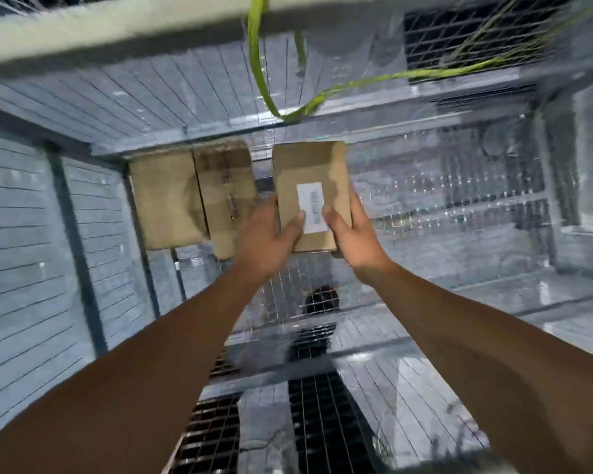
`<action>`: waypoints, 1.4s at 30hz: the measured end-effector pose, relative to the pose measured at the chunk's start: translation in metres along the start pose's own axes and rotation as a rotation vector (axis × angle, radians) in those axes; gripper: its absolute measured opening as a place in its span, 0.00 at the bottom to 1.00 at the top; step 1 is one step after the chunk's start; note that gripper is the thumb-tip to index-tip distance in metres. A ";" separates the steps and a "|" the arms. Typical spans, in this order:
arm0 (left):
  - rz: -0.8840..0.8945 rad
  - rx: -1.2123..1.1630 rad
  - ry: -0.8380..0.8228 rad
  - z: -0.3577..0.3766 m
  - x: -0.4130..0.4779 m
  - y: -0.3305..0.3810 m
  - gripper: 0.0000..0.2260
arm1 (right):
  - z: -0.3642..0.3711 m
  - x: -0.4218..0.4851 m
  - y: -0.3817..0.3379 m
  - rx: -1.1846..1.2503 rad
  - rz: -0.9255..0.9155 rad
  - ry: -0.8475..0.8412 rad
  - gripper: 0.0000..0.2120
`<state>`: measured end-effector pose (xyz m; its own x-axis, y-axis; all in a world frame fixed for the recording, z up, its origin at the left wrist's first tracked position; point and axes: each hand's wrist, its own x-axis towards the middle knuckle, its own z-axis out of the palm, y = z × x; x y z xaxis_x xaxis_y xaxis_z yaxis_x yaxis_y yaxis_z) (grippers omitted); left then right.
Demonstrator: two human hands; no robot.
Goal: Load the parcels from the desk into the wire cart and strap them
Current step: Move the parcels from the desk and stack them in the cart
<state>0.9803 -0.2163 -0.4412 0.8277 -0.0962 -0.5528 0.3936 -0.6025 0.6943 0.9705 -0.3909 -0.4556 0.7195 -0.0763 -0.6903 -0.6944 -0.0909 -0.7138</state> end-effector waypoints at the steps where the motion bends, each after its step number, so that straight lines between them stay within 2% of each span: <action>1: 0.010 0.048 0.014 0.004 0.014 -0.012 0.34 | 0.003 0.019 0.011 0.003 -0.013 0.004 0.31; 7: -0.010 0.388 0.126 0.016 0.065 -0.077 0.33 | 0.020 0.104 0.055 -0.026 -0.006 -0.004 0.36; 10: -0.067 0.385 0.177 0.016 0.080 -0.094 0.36 | 0.039 0.119 0.061 -0.100 -0.085 -0.031 0.38; 12: -0.110 0.353 0.201 0.015 0.085 -0.101 0.38 | 0.053 0.127 0.058 -0.086 -0.136 -0.054 0.43; 15: -0.097 0.327 0.228 0.015 0.087 -0.104 0.36 | 0.066 0.139 0.052 -0.059 -0.112 0.022 0.41; 17: -0.071 0.355 0.216 0.013 0.089 -0.104 0.35 | 0.066 0.142 0.047 -0.145 -0.089 0.032 0.39; 20: -0.084 0.361 0.200 0.004 0.086 -0.098 0.34 | 0.055 0.132 0.033 -0.342 -0.032 -0.030 0.40; 23: -0.104 0.412 0.164 -0.017 0.065 -0.075 0.35 | 0.041 0.105 0.009 -0.393 0.016 0.036 0.38; 30: -0.059 0.412 0.061 -0.094 -0.038 0.019 0.36 | 0.001 -0.073 -0.069 -0.604 0.003 0.082 0.35; 32: 0.001 0.383 0.009 -0.111 -0.079 0.054 0.35 | -0.010 -0.140 -0.093 -0.640 -0.008 0.142 0.34; 37: 0.304 0.334 -0.082 -0.135 -0.188 0.137 0.30 | -0.019 -0.311 -0.126 -0.458 -0.051 0.540 0.32; 39: 0.481 0.299 -0.136 -0.129 -0.243 0.163 0.29 | -0.017 -0.388 -0.122 -0.318 -0.054 0.744 0.32; 42: 0.602 0.295 -0.257 -0.114 -0.308 0.189 0.27 | 0.001 -0.483 -0.101 -0.115 -0.011 0.959 0.30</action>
<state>0.8449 -0.2101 -0.0874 0.7328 -0.6406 -0.2295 -0.2562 -0.5721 0.7791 0.6933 -0.3435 -0.0499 0.4620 -0.8488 -0.2570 -0.7195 -0.1894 -0.6681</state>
